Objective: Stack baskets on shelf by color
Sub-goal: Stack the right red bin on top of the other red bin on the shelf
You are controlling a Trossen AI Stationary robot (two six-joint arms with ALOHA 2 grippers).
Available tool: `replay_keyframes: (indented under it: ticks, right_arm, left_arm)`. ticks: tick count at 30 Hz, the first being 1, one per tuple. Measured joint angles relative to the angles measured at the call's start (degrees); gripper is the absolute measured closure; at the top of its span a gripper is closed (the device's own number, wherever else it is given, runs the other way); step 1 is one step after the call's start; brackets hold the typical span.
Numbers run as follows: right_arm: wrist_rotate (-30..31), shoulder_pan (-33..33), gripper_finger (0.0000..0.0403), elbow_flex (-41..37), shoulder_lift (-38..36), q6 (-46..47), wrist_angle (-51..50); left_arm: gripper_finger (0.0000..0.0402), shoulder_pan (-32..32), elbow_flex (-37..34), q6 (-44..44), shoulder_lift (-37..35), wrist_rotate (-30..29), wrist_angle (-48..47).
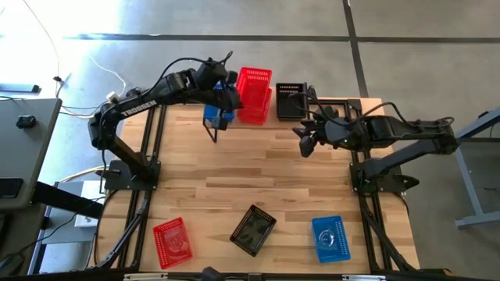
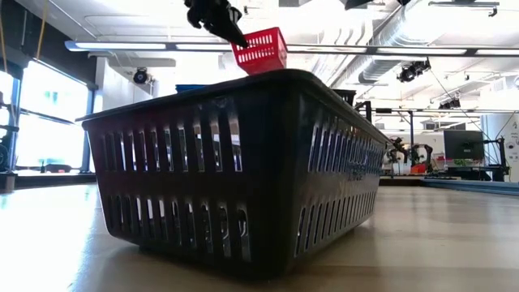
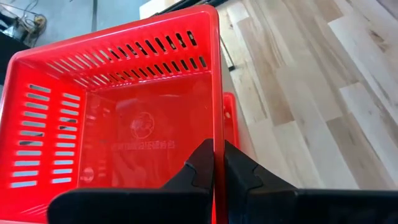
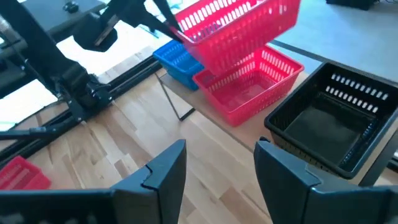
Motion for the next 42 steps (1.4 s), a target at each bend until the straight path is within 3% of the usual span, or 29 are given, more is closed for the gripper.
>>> replay_keyframes:
  ticks: [26, 42]
  right_arm:
    - [0.0, -3.1, 0.0231, 0.0, 0.1, 9.3, 0.0]
    - [0.0, -3.1, 0.0231, 0.0, 0.1, 10.0, 0.0]
  left_arm:
    - [0.0401, 2.2, 0.0, 0.7, 6.8, 0.1, -1.9]
    - [0.0387, 2.2, 0.0, -5.8, 8.3, -1.0, 0.5]
